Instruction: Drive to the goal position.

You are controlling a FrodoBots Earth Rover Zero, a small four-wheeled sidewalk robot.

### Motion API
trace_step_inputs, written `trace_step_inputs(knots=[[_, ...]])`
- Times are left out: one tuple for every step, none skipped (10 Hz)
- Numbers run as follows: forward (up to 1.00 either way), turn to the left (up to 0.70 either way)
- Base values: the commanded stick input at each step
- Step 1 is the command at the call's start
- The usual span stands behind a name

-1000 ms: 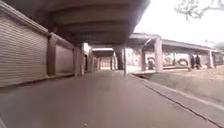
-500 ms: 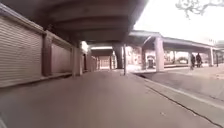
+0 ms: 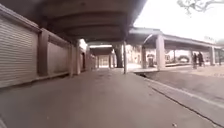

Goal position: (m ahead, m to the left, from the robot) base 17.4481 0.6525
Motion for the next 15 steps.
trace_step_inputs(knots=[[0.7,0.0],[0.7,0.0],[0.7,0.0],[0.7,0.0],[0.7,0.0],[0.7,0.0],[0.7,0.0],[0.7,0.0],[0.7,0.09],[0.7,0.22],[0.7,0.23],[0.7,0.17],[0.7,0.11],[0.7,0.05],[0.7,0.0]])
